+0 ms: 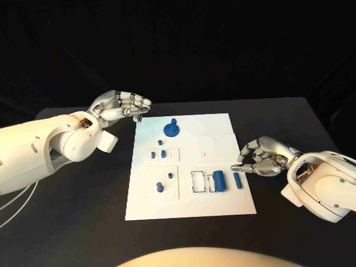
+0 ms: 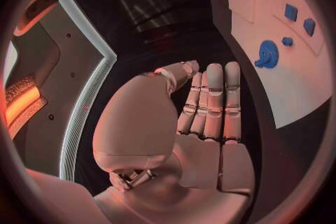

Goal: Assemble the parts on the task board

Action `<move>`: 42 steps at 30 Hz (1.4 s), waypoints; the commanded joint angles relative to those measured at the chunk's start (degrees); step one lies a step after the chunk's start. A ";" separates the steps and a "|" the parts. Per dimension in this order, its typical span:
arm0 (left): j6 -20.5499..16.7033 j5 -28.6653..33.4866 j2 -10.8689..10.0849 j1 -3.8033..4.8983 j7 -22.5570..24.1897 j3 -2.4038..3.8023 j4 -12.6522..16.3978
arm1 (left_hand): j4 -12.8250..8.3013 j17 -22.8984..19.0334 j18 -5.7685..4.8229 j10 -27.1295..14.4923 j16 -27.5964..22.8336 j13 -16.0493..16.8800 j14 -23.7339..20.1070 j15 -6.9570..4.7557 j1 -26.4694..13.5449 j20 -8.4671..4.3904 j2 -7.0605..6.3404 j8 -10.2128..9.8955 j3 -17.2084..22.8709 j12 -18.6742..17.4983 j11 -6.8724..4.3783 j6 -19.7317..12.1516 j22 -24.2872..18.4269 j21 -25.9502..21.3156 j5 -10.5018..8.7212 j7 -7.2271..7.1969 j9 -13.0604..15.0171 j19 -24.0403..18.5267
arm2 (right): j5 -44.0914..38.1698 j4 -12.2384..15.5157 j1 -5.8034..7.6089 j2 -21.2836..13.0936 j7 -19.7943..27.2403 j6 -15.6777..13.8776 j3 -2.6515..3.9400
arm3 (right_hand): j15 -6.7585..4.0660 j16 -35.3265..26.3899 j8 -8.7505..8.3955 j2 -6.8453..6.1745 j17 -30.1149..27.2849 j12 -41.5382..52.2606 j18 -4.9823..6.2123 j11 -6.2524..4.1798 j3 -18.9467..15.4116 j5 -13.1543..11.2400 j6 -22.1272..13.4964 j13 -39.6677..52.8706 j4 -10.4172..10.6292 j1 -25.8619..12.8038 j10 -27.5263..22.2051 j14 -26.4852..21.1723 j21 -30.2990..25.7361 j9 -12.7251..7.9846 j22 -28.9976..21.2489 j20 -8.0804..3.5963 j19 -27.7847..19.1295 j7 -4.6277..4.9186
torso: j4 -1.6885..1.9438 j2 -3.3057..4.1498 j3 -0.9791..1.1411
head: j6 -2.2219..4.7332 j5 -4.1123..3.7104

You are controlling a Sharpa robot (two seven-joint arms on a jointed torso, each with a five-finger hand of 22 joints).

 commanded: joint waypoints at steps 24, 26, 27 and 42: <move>0.68 0.00 -0.10 0.02 0.15 0.03 0.28 | -0.01 -0.01 0.87 -0.44 0.20 -0.10 -0.38 0.08 -0.25 0.21 0.63 0.32 -0.21 0.42 -0.16 -0.35 -0.07 -0.36 0.21 -0.08 0.09 -0.35 | -1.98 -1.64 -4.72 6.68 -10.15 0.25 -0.11 | -0.74 1.89 1.68 -0.13 12.29 4.50 -0.80 -0.44 -1.93 0.68 0.79 14.06 0.11 -4.26 5.49 5.45 1.94 -0.68 15.10 -0.60 6.10 -0.86 | -0.03 0.08 0.09 | -0.34 0.28; 0.80 0.00 -0.09 0.02 0.04 0.03 0.27 | 0.02 -0.02 0.87 -0.44 0.21 -0.11 -0.39 0.08 -0.27 0.22 0.70 0.34 -0.19 0.44 -0.16 -0.35 -0.07 -0.37 0.22 -0.07 0.09 -0.36 | -2.00 -1.97 -4.88 7.21 -10.92 0.12 -0.11 | -0.75 1.88 1.69 -0.17 12.26 4.47 -0.80 -0.45 -1.97 0.59 0.92 14.01 0.14 -4.50 5.46 5.44 1.94 -0.72 15.10 -0.60 6.10 -0.89 | -0.02 0.08 0.10 | -0.25 0.34; 0.89 0.00 -0.08 0.02 -0.01 0.03 0.27 | 0.02 -0.02 0.87 -0.44 0.21 -0.11 -0.39 0.08 -0.27 0.22 0.70 0.34 -0.19 0.44 -0.16 -0.35 -0.07 -0.37 0.22 -0.07 0.09 -0.36 | -2.00 -2.11 -4.94 7.41 -11.13 0.14 -0.11 | -0.76 1.86 1.70 -0.17 12.22 4.45 -0.80 -0.46 -1.98 0.55 0.98 13.99 0.14 -4.62 5.43 5.43 1.94 -0.75 15.10 -0.59 6.10 -0.90 | 0.01 0.07 0.09 | -0.22 0.33; 1.46 0.01 -0.07 0.02 -0.47 0.03 0.33 | 0.03 -0.02 0.87 -0.51 0.22 -0.14 -0.42 0.08 -0.28 0.22 0.80 0.37 -0.14 0.45 -0.16 -0.37 -0.08 -0.38 0.24 -0.08 0.08 -0.39 | -2.51 -3.67 -5.88 9.50 -12.71 2.01 -0.13 | -1.05 1.87 1.85 1.43 12.20 4.26 -0.80 -0.83 -0.32 2.77 2.34 13.78 -0.12 -2.21 5.25 5.40 1.94 -1.32 15.10 -0.79 6.10 -1.31 | 0.04 0.00 -0.06 | -0.35 0.66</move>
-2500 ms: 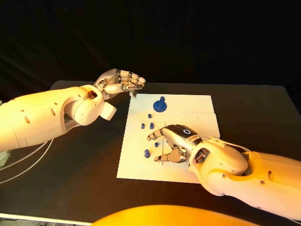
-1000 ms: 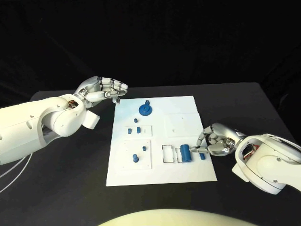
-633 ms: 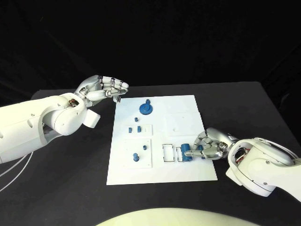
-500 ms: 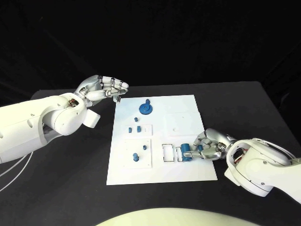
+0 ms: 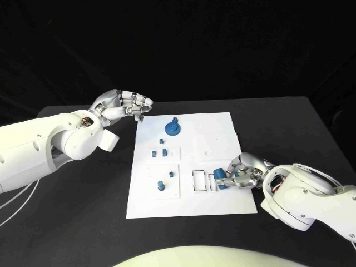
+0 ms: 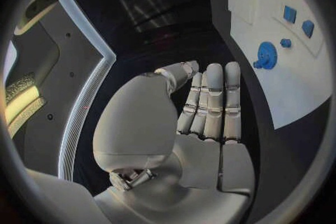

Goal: Assemble the parts on the task board

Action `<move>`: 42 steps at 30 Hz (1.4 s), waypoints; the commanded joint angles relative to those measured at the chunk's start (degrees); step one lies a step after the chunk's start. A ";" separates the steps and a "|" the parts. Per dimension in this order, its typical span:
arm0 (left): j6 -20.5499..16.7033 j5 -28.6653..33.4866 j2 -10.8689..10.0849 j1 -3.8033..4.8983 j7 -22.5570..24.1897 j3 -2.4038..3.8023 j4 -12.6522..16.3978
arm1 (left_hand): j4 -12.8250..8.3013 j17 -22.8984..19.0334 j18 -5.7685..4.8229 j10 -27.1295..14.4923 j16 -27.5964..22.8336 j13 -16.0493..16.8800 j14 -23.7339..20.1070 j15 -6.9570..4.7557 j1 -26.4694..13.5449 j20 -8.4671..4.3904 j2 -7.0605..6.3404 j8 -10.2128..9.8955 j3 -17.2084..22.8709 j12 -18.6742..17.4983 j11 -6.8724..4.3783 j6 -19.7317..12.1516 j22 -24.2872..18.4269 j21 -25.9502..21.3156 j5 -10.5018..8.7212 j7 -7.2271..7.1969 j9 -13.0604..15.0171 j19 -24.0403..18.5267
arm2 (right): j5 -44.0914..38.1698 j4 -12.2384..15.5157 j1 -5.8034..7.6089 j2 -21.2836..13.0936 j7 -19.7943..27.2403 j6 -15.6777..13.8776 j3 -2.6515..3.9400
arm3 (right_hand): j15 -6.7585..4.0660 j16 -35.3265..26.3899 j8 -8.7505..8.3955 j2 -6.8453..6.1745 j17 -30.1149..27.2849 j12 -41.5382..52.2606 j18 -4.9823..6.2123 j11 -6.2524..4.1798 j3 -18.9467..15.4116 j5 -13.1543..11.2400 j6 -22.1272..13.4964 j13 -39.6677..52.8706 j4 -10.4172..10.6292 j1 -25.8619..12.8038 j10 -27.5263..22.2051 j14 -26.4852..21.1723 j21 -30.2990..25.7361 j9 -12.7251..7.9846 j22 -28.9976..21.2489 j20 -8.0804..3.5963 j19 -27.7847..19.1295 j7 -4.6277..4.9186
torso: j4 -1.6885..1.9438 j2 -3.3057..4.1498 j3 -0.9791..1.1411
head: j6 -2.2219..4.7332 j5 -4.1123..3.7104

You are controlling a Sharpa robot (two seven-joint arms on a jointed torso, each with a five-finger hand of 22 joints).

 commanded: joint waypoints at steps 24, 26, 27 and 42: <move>1.12 -0.02 -0.18 0.02 0.00 0.04 0.40 | -0.08 -0.03 0.89 -0.37 0.25 -0.13 -0.48 0.07 0.03 0.01 0.64 0.43 -0.04 0.28 0.04 -0.39 -0.09 -0.38 0.29 -0.10 0.08 -0.21 | 3.37 0.97 0.08 -0.61 -3.33 -0.11 -0.26 | -1.64 0.21 -0.55 -3.92 12.29 -0.68 -0.80 -1.78 12.22 16.70 4.48 13.76 -0.24 8.89 4.79 5.54 0.20 -3.38 15.07 -1.38 6.10 -1.32 | -0.03 -0.06 -0.04 | 0.24 0.29; 1.11 -0.02 -0.19 0.02 -0.01 0.03 0.41 | -0.08 -0.03 0.89 -0.37 0.25 -0.13 -0.48 0.07 0.03 0.01 0.64 0.43 -0.04 0.28 0.04 -0.39 -0.09 -0.38 0.29 -0.10 0.08 -0.21 | 5.27 1.38 0.50 -0.78 -3.14 -0.92 -0.23 | -1.66 0.19 -0.48 -4.00 12.24 -0.68 -0.80 -1.79 12.67 16.95 4.59 13.77 -0.14 8.64 4.81 5.53 0.20 -3.39 15.07 -1.40 6.10 -1.32 | -0.05 -0.03 0.00 | 0.29 0.27; 1.11 -0.02 -0.19 0.02 -0.02 0.03 0.41 | -0.08 -0.03 0.89 -0.37 0.25 -0.13 -0.48 0.07 0.03 0.01 0.64 0.43 -0.04 0.28 0.04 -0.39 -0.09 -0.38 0.29 -0.10 0.08 -0.21 | 6.55 1.59 0.77 -0.84 -3.00 -1.45 -0.21 | -1.66 0.19 -0.48 -4.00 12.24 -0.68 -0.80 -1.79 12.67 16.95 4.59 13.77 -0.14 8.64 4.81 5.53 0.20 -3.39 15.07 -1.40 6.10 -1.32 | -0.05 -0.02 0.01 | 0.30 0.26; 1.11 -0.21 -0.18 0.03 -0.06 0.03 0.31 | -0.39 -0.05 0.92 -0.37 0.26 -0.16 -0.56 0.02 0.34 -0.04 0.71 0.53 0.16 0.37 0.01 -0.36 -0.02 -0.26 0.43 -0.12 0.08 -0.23 | 19.36 4.03 3.87 -1.18 -0.48 -4.60 -0.02 | -1.77 0.10 0.26 -4.57 12.07 -0.96 -0.80 -1.92 14.50 16.00 4.94 13.51 -0.04 5.64 4.58 5.49 0.20 -3.22 15.07 -1.51 6.10 -1.48 | -0.04 -0.07 -0.01 | 0.58 0.23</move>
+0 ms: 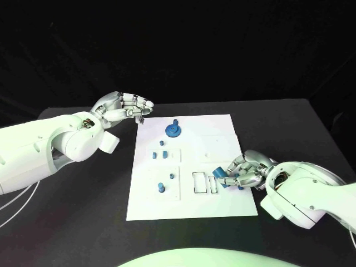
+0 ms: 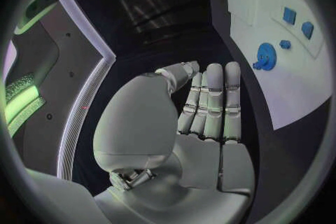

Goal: Assemble the parts on the task board

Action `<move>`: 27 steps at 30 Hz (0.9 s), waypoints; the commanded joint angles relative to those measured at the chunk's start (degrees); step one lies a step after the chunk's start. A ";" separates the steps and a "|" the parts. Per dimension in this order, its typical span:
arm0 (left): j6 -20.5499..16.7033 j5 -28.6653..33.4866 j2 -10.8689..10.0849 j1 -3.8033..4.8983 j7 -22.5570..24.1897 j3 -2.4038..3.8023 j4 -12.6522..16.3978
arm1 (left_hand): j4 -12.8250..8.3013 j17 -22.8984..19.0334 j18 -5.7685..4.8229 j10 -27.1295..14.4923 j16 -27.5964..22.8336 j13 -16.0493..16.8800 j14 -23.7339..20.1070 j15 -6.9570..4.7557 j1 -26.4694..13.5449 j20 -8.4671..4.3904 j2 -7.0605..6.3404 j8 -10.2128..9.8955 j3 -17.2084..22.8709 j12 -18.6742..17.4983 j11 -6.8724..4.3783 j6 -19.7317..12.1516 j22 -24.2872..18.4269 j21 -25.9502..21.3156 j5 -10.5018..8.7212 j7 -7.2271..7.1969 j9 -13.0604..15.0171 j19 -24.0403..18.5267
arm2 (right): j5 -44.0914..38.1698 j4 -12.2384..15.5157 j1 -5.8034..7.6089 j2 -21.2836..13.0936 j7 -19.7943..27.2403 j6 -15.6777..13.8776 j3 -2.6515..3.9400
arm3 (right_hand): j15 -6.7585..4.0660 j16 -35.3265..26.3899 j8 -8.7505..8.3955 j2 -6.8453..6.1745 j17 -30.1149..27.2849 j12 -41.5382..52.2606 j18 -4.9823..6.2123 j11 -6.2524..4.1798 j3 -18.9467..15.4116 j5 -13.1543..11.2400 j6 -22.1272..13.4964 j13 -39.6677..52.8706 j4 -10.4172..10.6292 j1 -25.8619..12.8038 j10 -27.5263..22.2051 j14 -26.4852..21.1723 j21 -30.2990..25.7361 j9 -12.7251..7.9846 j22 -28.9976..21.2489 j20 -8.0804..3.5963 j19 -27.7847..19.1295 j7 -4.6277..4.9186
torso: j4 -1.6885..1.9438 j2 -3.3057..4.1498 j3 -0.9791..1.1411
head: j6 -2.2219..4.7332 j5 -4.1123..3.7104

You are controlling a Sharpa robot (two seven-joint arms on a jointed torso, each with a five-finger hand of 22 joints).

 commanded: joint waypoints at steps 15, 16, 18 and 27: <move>1.06 -0.30 0.15 0.03 0.23 0.04 0.18 | -0.52 -0.06 0.93 -0.37 0.26 -0.10 -0.59 0.00 0.25 -0.06 0.55 0.37 0.27 0.41 0.01 -0.36 0.08 -0.18 0.48 -0.11 0.08 -0.23 | 5.11 -1.40 -0.03 4.88 0.75 2.07 -0.06 | -0.20 0.09 1.49 -0.23 12.01 -0.45 -0.81 -0.36 2.15 -2.95 1.21 13.44 -1.00 -3.73 4.64 5.35 0.25 0.53 15.09 -0.31 6.03 -1.21 | 0.18 0.09 -0.01 | -0.10 -0.02; 1.07 -0.31 0.15 0.03 0.23 0.04 0.19 | -0.52 -0.06 0.93 -0.37 0.26 -0.10 -0.59 0.00 0.25 -0.06 0.55 0.37 0.27 0.41 0.01 -0.36 0.08 -0.18 0.48 -0.11 0.08 -0.23 | 4.84 -1.62 -0.10 5.21 0.70 2.00 -0.07 | -0.20 0.09 1.49 -0.23 12.01 -0.45 -0.81 -0.36 2.15 -2.95 1.21 13.44 -1.00 -3.73 4.64 5.35 0.25 0.53 15.09 -0.31 6.03 -1.21 | 0.20 0.09 -0.01 | -0.12 -0.02; 1.08 -0.31 0.14 0.03 0.23 0.04 0.21 | -0.59 -0.07 0.92 -0.38 0.26 -0.11 -0.60 -0.01 0.30 -0.08 0.57 0.39 0.33 0.43 0.02 -0.36 0.11 -0.13 0.49 -0.11 0.07 -0.24 | 4.18 -2.17 -0.24 5.94 0.60 1.87 -0.07 | -0.20 0.09 1.53 -0.21 12.01 -0.44 -0.81 -0.38 2.24 -3.08 1.20 13.46 -1.07 -3.73 4.65 5.34 0.25 0.54 15.09 -0.31 6.03 -1.25 | 0.25 0.09 -0.04 | -0.17 -0.03; 1.06 -0.32 0.02 0.04 0.18 0.04 0.35 | -0.59 -0.07 0.92 -0.38 0.26 -0.11 -0.60 -0.01 0.30 -0.08 0.57 0.39 0.33 0.43 0.02 -0.36 0.11 -0.13 0.49 -0.11 0.07 -0.24 | 3.11 -3.88 -0.57 7.81 0.25 1.99 -0.12 | -0.21 0.11 1.55 -0.29 12.06 -0.39 -0.81 -0.39 2.31 -3.18 1.17 13.51 -1.11 -3.72 4.70 5.36 0.25 0.55 15.09 -0.31 6.03 -1.26 | 0.13 0.15 -0.01 | -0.48 0.22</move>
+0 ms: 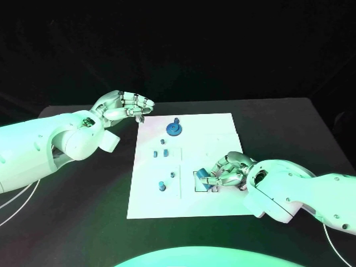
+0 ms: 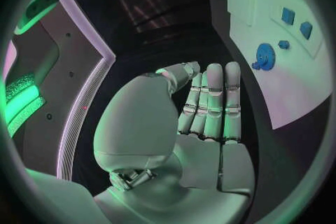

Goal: Assemble the parts on the task board

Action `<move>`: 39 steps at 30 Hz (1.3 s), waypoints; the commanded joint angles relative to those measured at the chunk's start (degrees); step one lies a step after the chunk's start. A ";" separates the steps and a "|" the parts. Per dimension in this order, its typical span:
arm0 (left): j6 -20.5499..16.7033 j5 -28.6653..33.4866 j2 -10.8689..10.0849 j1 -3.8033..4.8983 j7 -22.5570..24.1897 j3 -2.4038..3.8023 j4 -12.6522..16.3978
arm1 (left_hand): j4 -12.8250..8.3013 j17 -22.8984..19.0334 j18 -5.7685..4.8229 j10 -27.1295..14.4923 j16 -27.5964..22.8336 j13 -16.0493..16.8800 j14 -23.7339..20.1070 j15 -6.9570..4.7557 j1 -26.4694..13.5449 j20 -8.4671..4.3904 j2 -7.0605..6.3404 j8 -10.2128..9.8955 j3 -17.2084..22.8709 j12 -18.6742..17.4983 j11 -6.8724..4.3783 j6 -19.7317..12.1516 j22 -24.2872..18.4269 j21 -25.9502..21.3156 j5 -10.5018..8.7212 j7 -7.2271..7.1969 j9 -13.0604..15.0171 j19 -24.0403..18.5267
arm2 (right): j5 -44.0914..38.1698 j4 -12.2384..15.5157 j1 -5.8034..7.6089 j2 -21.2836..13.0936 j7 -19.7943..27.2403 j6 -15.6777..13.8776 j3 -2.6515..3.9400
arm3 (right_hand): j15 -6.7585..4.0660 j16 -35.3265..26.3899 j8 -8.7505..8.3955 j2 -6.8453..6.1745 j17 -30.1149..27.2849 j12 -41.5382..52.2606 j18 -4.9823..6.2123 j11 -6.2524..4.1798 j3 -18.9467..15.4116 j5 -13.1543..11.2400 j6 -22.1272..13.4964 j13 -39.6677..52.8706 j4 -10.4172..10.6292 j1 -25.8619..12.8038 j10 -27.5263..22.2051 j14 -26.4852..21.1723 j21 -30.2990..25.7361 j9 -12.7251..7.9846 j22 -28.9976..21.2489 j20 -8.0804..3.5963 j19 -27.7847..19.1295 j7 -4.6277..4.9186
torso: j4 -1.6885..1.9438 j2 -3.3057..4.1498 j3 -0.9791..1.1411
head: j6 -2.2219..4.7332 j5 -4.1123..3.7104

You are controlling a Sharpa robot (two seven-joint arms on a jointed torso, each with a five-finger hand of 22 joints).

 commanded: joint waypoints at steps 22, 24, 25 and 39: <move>0.88 -0.15 -0.11 0.04 0.12 0.04 0.30 | -0.47 -0.10 0.91 -0.40 0.25 -0.10 -0.43 0.20 0.10 -0.09 0.33 0.22 0.18 0.23 0.03 -0.37 0.13 -0.01 0.29 -0.08 0.06 -0.27 | -4.56 -2.17 -0.58 1.97 -0.74 1.89 -0.08 | 0.05 -0.13 3.27 1.54 11.60 -1.31 -0.82 -0.17 -12.02 -17.43 0.01 12.70 0.55 -8.95 3.87 5.26 0.25 1.12 15.05 -0.05 6.10 -1.00 | -0.17 -0.04 0.08 | -0.18 0.18; 0.89 -0.16 -0.12 0.04 0.10 0.04 0.31 | -0.47 -0.10 0.91 -0.40 0.25 -0.10 -0.43 0.20 0.10 -0.09 0.33 0.22 0.18 0.23 0.03 -0.37 0.13 -0.01 0.29 -0.08 0.06 -0.27 | -4.94 -2.01 -0.62 1.95 -0.66 2.59 -0.08 | 0.15 0.05 3.38 2.34 12.06 -1.93 -0.82 0.06 -16.38 -17.74 -0.67 12.22 0.42 -9.33 3.37 5.34 0.25 1.17 15.05 0.09 6.10 -0.85 | -0.16 -0.08 0.04 | -0.22 0.16; 0.90 -0.16 -0.13 0.04 0.08 0.04 0.31 | -0.47 -0.10 0.91 -0.40 0.25 -0.10 -0.43 0.20 0.10 -0.09 0.33 0.22 0.18 0.23 0.03 -0.37 0.13 -0.01 0.29 -0.08 0.06 -0.27 | -5.12 -1.92 -0.64 1.92 -0.61 2.79 -0.08 | 0.20 0.11 3.47 2.03 12.20 -2.11 -0.82 0.09 -18.30 -18.88 -0.86 12.09 0.50 -9.63 3.24 5.36 0.25 1.20 15.05 0.14 6.10 -0.76 | -0.15 -0.08 0.04 | -0.24 0.15; 0.97 -0.19 -0.28 0.04 0.02 0.04 0.32 | -0.47 -0.10 0.91 -0.40 0.25 -0.10 -0.43 0.20 0.10 -0.09 0.33 0.22 0.18 0.23 0.03 -0.37 0.13 -0.01 0.29 -0.08 0.06 -0.27 | -9.01 0.53 -0.93 -0.89 2.00 3.38 -0.07 | 0.19 0.20 4.26 4.60 12.46 -2.27 -0.82 0.05 -18.39 -16.74 -1.18 12.09 0.22 -5.34 3.21 5.40 0.25 1.43 15.05 0.18 6.10 -0.82 | -0.17 -0.09 0.09 | -0.25 0.36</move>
